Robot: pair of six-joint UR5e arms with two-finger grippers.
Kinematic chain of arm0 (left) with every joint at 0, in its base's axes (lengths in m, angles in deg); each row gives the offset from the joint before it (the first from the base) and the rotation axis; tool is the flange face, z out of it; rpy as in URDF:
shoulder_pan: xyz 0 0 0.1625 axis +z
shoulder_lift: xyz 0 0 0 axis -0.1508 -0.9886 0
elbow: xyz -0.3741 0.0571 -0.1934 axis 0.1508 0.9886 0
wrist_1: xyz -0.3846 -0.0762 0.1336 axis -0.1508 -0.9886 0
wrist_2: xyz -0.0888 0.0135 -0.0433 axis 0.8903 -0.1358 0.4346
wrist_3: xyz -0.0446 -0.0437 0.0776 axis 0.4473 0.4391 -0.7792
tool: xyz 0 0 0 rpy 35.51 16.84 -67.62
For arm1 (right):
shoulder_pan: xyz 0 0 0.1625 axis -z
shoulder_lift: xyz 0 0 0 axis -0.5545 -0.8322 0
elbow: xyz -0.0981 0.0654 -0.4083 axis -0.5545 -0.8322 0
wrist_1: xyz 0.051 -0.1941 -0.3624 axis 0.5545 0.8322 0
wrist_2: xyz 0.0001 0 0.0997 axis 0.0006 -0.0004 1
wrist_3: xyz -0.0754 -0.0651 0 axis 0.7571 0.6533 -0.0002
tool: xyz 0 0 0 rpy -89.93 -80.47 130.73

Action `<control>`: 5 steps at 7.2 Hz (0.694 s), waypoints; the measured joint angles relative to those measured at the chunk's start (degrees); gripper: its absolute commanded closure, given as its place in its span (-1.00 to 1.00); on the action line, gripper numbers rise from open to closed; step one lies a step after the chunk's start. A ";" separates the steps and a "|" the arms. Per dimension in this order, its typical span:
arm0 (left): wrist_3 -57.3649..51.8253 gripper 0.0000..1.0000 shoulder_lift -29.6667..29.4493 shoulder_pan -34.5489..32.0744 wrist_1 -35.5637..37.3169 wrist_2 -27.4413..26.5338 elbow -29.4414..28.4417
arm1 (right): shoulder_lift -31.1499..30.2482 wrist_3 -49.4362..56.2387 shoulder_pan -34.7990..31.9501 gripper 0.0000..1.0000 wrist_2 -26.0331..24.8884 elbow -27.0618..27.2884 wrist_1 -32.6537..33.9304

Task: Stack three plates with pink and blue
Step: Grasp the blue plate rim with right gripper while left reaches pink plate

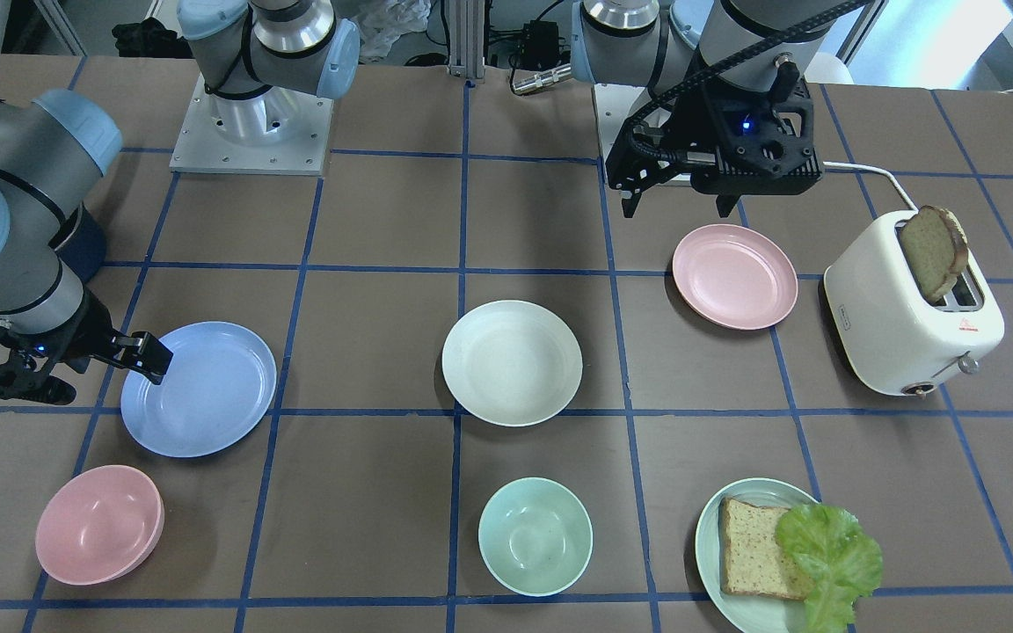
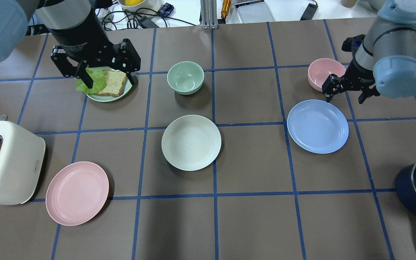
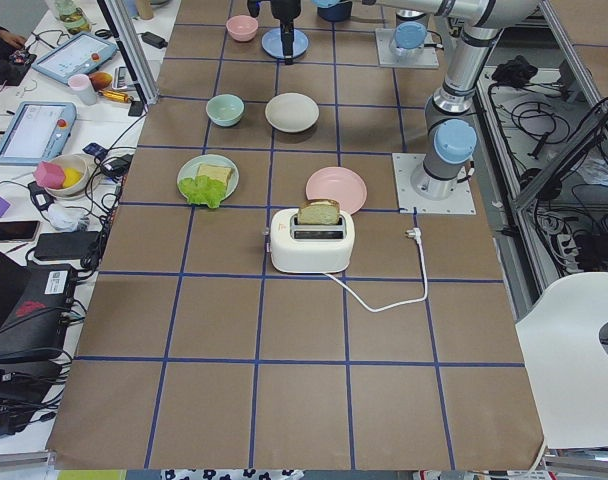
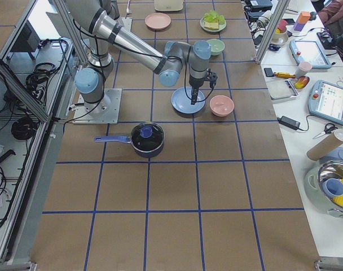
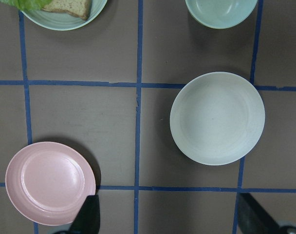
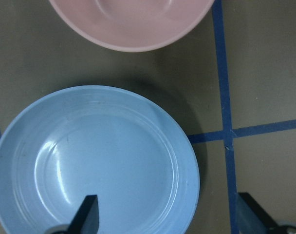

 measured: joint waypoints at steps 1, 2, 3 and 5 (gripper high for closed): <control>0.00 -1.00 0.08 0.00 -0.35 -0.17 -0.07 | 0.18 1.28 1.04 -1.00 0.20 2.05 2.84; 0.04 -1.00 0.36 -0.02 -0.77 -0.37 0.02 | 0.57 1.65 1.57 -1.00 0.43 3.34 4.73; 0.02 -1.00 0.72 0.06 -1.28 -0.43 0.38 | 1.05 1.65 1.79 -1.00 0.58 4.19 6.64; -0.05 -1.00 0.62 0.47 -1.94 -0.71 3.21 | 1.62 1.45 1.87 -1.00 0.83 4.86 8.98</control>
